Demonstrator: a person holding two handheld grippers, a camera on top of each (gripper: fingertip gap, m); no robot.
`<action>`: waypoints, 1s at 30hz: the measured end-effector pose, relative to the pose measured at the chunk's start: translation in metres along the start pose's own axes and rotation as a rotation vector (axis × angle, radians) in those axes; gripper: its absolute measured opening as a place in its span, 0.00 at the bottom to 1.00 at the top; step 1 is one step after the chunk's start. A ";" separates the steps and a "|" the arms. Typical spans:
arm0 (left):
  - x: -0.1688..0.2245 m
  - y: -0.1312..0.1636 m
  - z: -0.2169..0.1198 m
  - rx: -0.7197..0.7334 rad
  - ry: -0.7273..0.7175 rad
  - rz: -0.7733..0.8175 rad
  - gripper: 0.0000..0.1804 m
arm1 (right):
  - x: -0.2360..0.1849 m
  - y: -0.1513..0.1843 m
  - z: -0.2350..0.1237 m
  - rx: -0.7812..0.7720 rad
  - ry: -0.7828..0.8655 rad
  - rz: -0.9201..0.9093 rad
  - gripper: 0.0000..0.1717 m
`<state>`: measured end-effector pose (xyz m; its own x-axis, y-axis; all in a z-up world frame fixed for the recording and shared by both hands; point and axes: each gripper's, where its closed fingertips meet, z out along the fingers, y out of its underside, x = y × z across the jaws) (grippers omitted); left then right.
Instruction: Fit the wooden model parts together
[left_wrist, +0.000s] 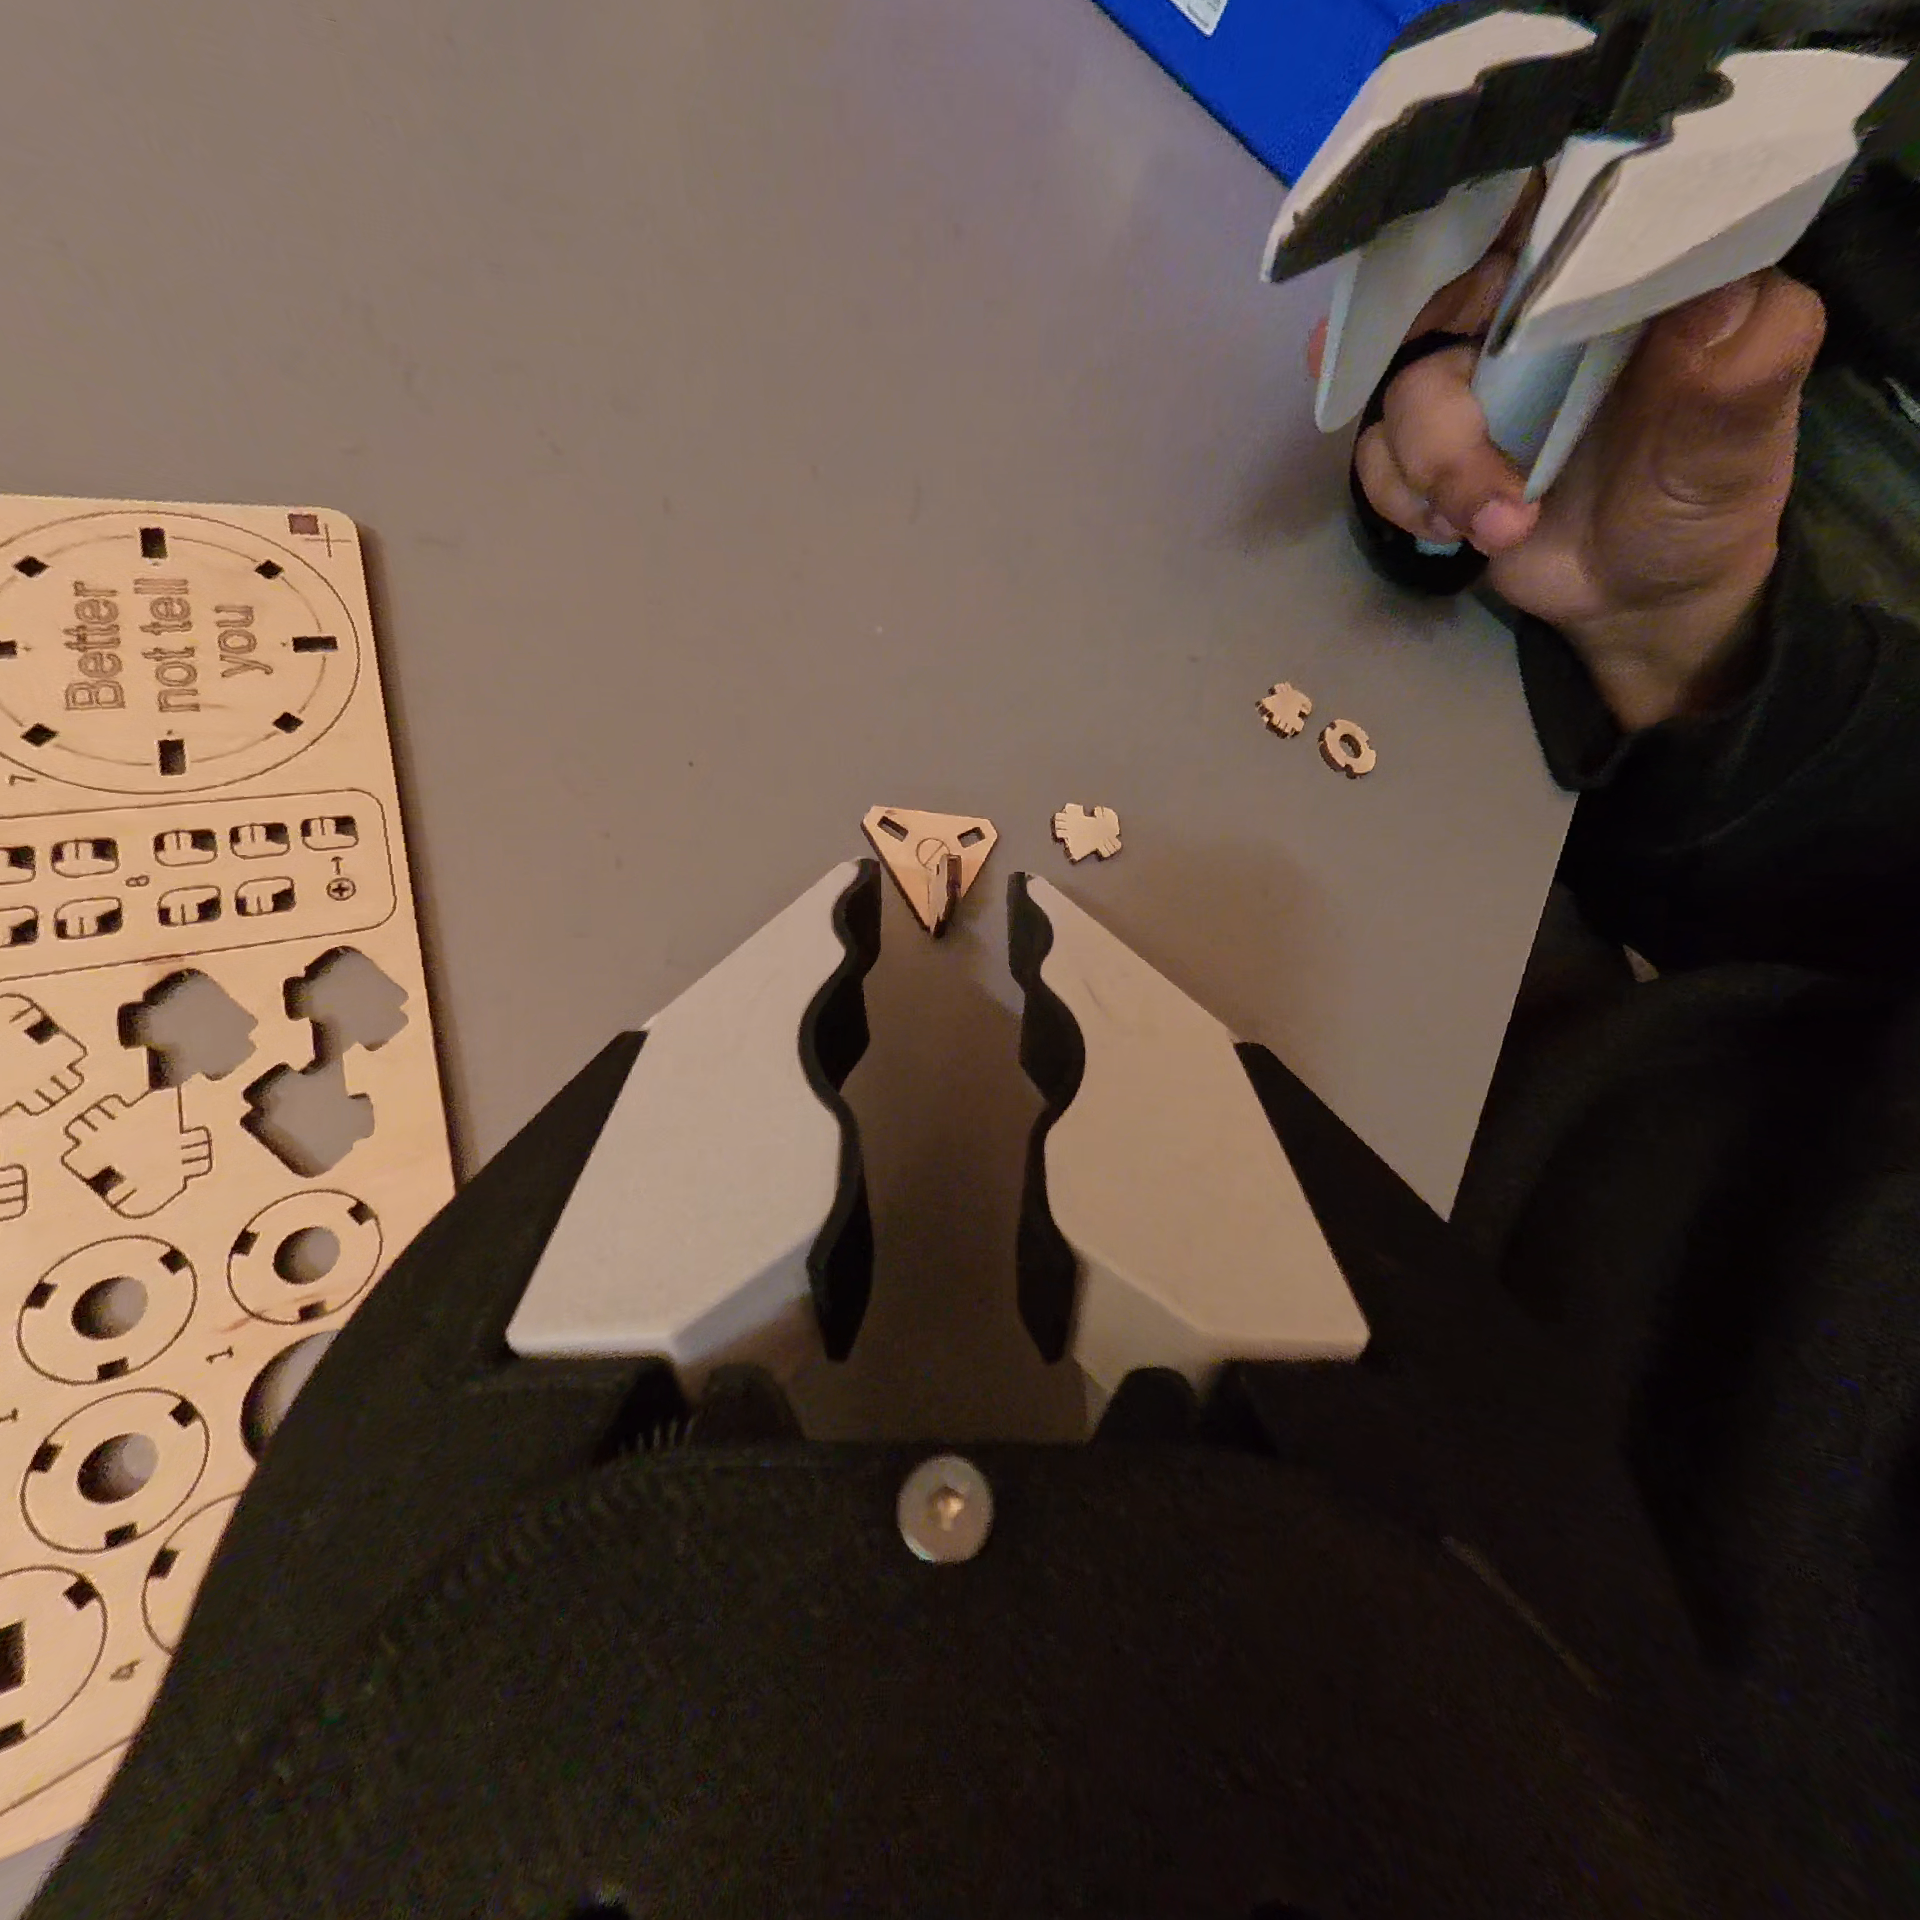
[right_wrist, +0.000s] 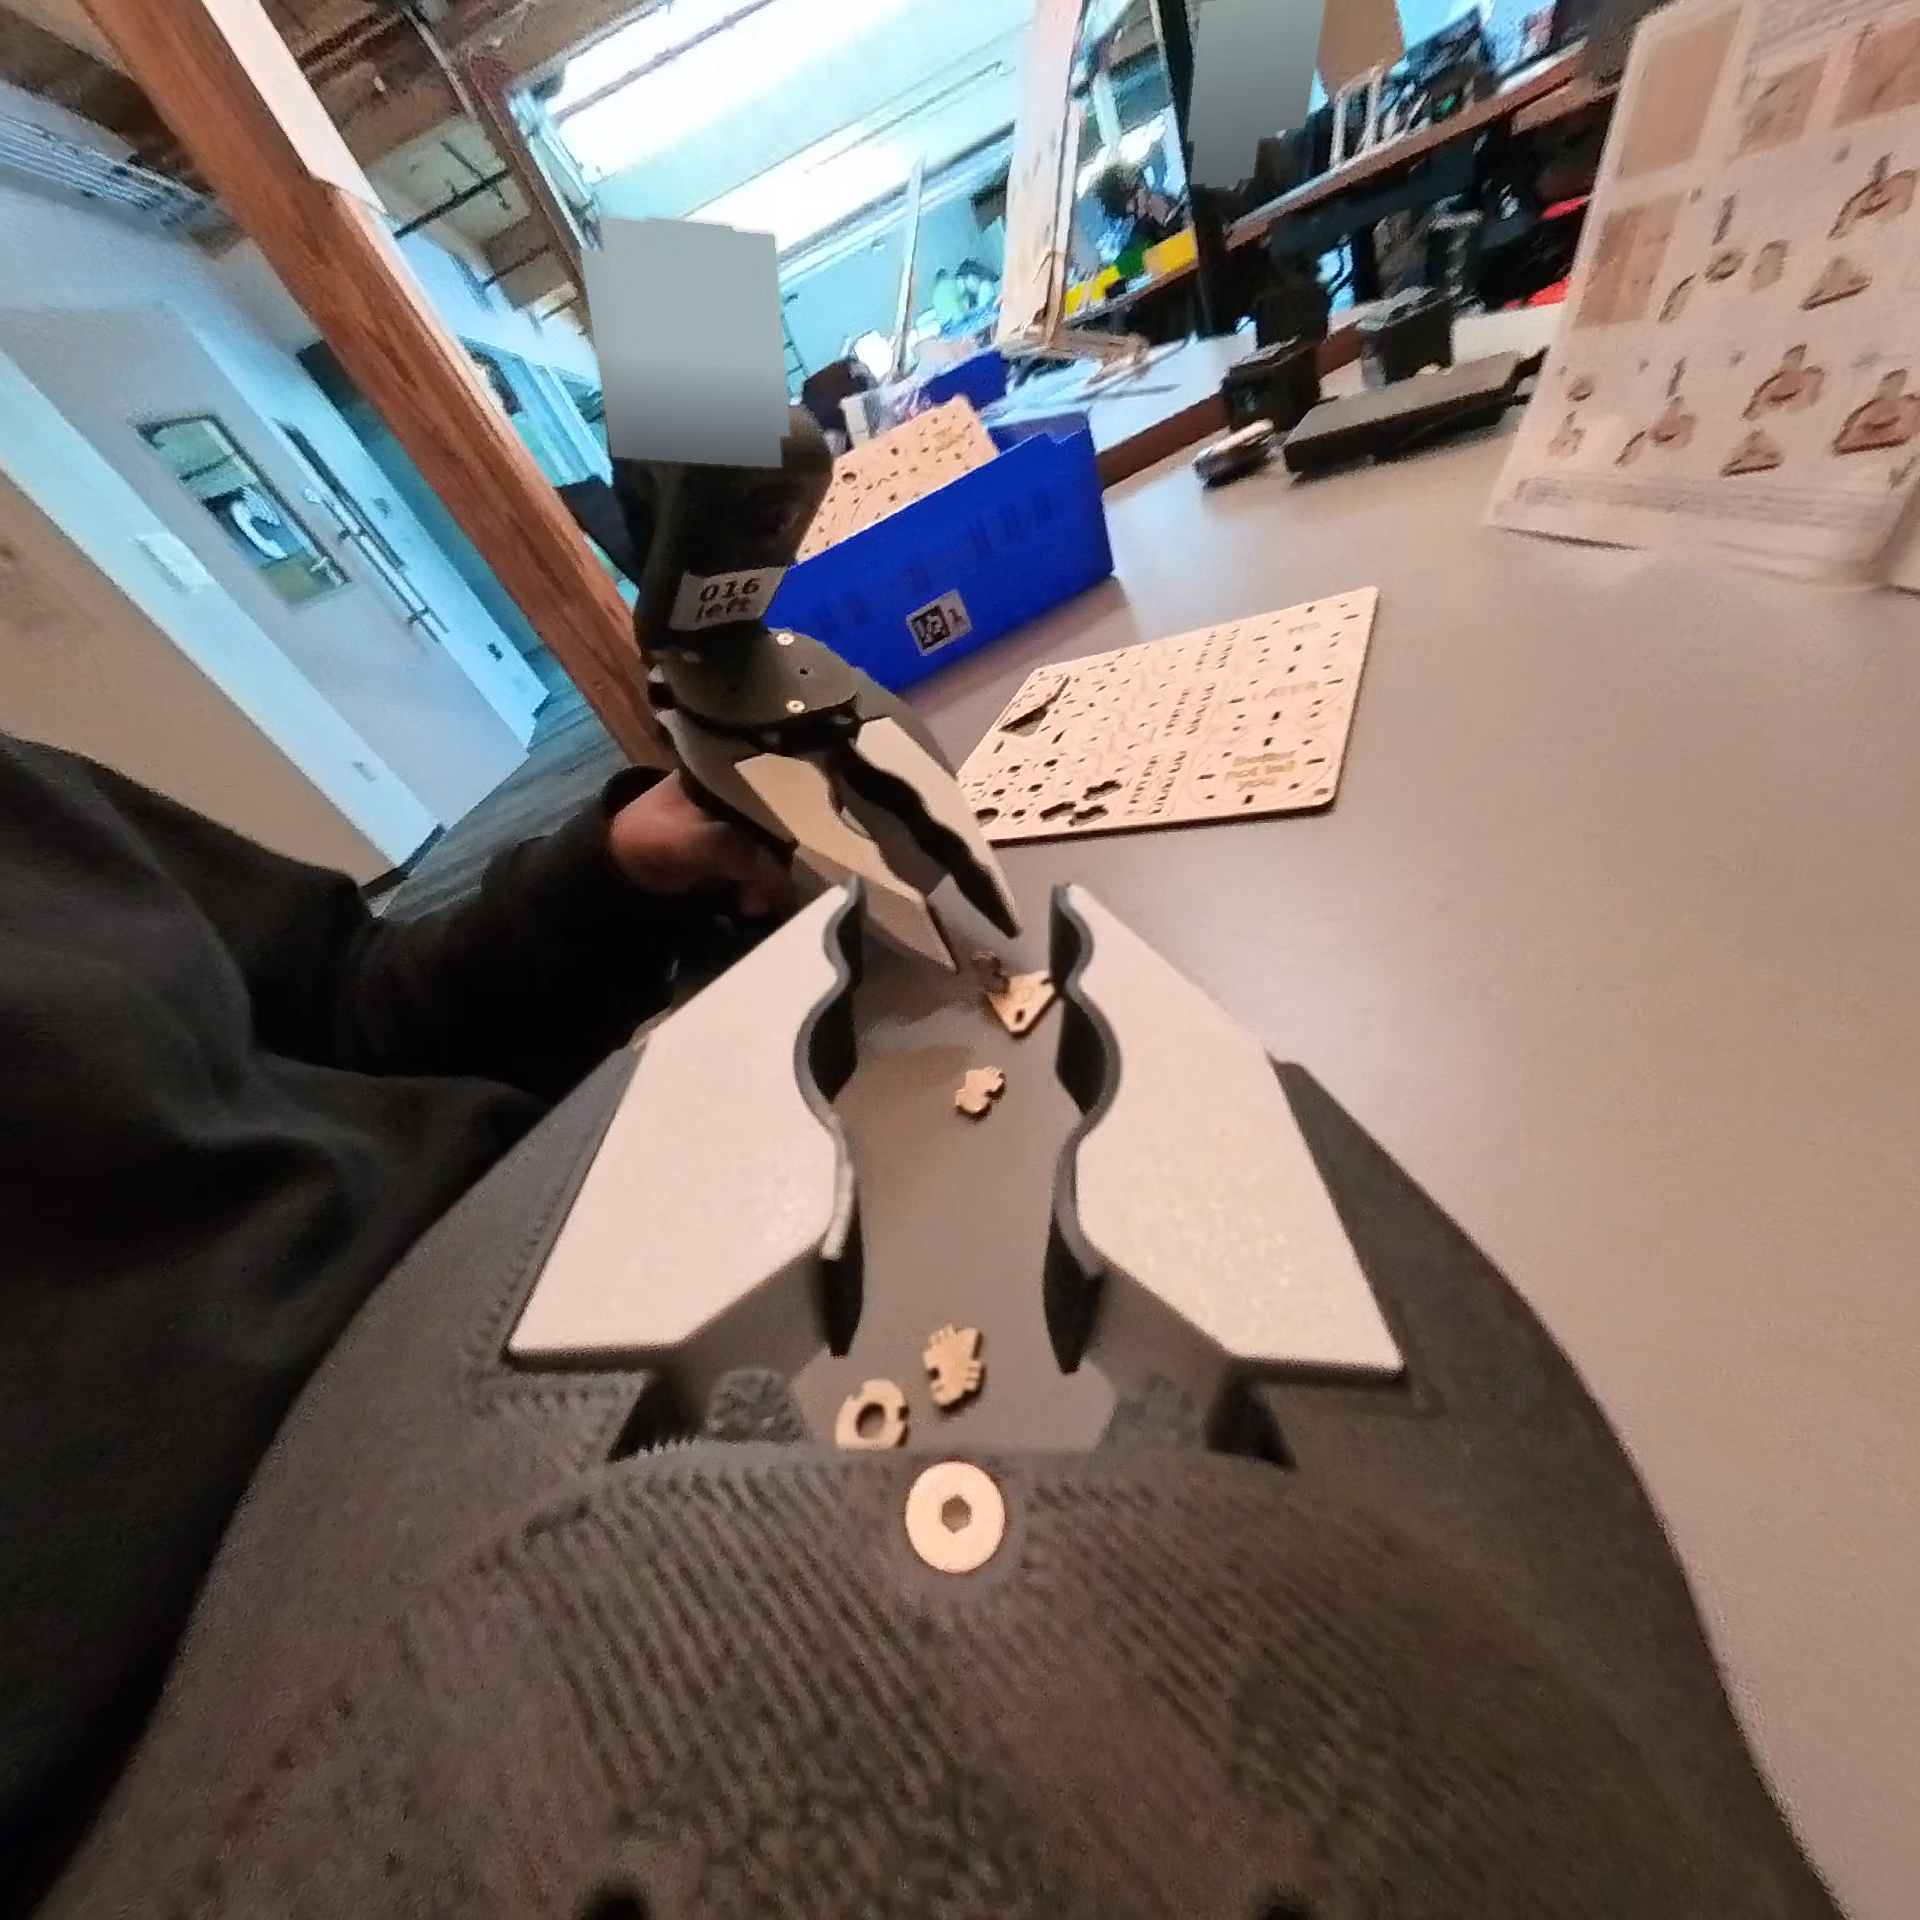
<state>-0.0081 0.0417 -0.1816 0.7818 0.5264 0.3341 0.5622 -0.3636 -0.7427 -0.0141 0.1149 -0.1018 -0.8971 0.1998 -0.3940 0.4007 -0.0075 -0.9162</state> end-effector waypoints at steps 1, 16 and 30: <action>0.000 0.001 0.001 -0.012 -0.002 0.003 0.12 | -0.002 0.004 0.003 -0.030 -0.007 -0.001 0.19; 0.039 -0.041 -0.017 0.239 0.438 -0.356 0.00 | -0.007 0.033 0.034 -0.236 0.170 -0.464 0.41; 0.115 0.007 -0.033 -0.173 0.996 -0.447 0.00 | -0.084 0.057 0.027 -0.187 -0.185 -0.776 0.21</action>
<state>0.0948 0.0745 -0.1288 0.3220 -0.1892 0.9277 0.8175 -0.4386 -0.3732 0.0793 0.0713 -0.1232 -0.9414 -0.0838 0.3267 -0.3373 0.2328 -0.9122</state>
